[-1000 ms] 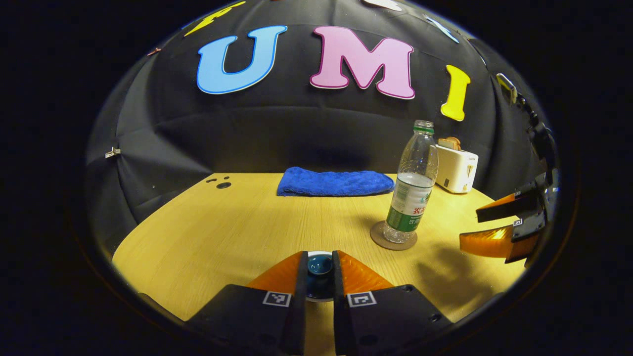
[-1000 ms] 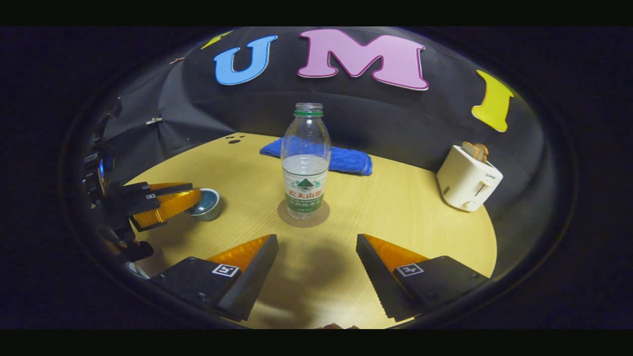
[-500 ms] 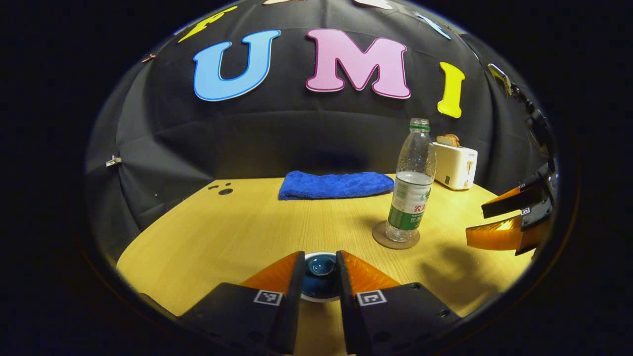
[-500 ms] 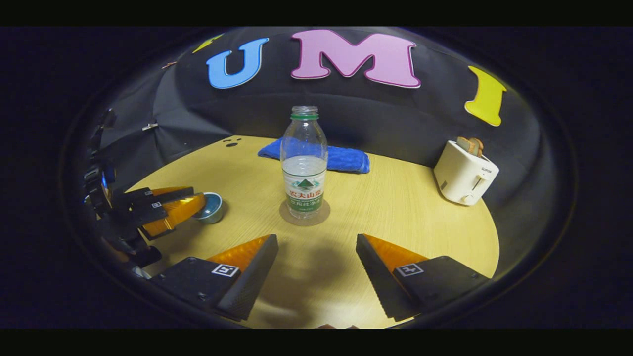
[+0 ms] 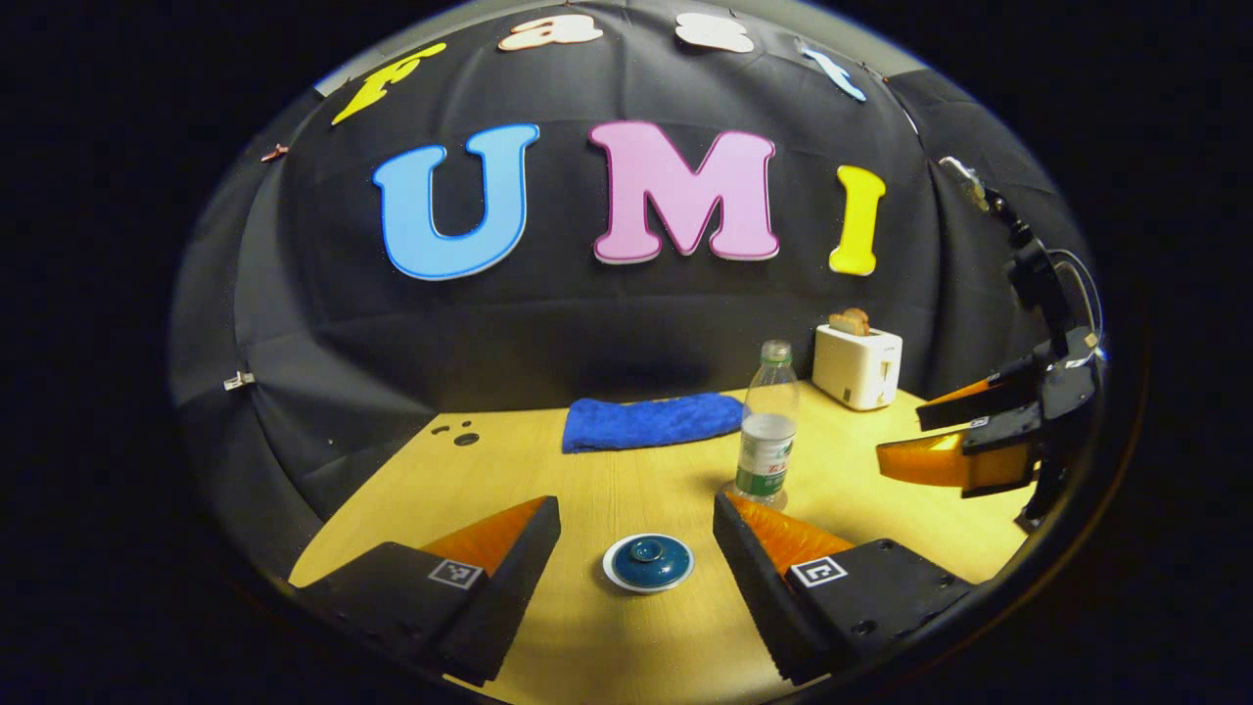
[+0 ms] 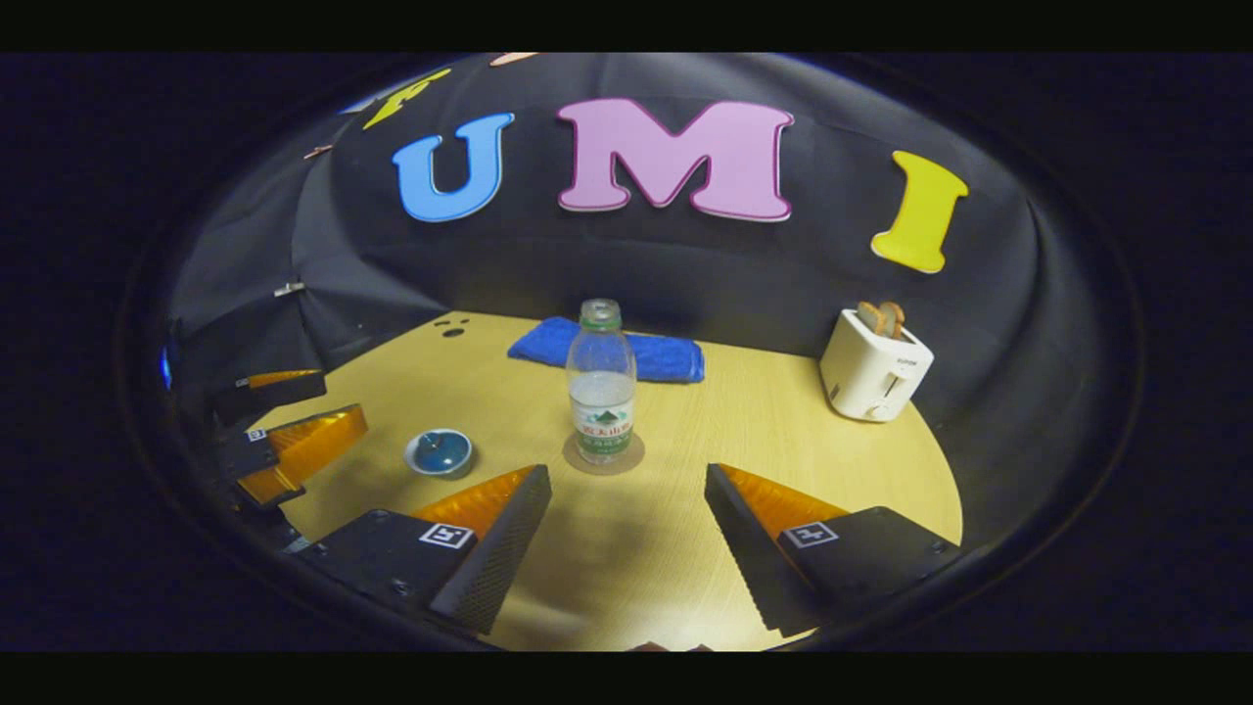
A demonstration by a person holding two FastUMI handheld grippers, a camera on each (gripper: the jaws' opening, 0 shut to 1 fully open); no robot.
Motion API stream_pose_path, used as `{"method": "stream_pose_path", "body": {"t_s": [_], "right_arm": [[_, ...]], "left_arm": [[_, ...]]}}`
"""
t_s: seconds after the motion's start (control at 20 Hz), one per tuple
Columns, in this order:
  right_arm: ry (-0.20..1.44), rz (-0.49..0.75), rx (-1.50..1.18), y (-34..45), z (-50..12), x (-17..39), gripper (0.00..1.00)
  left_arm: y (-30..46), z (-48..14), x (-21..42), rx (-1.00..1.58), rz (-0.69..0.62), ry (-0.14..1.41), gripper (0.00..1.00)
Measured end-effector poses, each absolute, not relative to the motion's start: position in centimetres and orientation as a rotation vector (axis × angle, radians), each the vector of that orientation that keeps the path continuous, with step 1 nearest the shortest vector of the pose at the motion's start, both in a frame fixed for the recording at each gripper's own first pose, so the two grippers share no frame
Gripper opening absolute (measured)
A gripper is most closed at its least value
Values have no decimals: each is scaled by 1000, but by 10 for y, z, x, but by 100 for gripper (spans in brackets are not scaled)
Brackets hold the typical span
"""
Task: Open the teacup lid with one hand, grasp the water bottle and pour water into the teacup with the other hand; after pouring, place the water bottle on the coaster and then close the teacup lid.
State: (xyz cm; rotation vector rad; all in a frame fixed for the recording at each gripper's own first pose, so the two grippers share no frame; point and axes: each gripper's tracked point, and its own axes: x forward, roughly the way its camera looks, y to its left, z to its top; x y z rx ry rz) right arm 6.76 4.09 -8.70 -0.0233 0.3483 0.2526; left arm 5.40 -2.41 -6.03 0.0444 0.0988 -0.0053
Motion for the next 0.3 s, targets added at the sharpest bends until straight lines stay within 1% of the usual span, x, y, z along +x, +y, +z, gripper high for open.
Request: {"method": "stream_pose_path", "body": {"t_s": [0.1,0.15,0.2,0.3], "right_arm": [[288,230,-33,37,-56,58,97],[248,210,-37,34,-39,54,97],[209,194,-42,32,-23,48,98],[153,164,-43,33,-1,33,98]], "left_arm": [[-23,-33,32,42,-2,73,97],[-22,-19,20,32,-4,52,100],[-23,-5,13,18,-12,32,97],[-21,16,2,-9,-16,-4,97]]}}
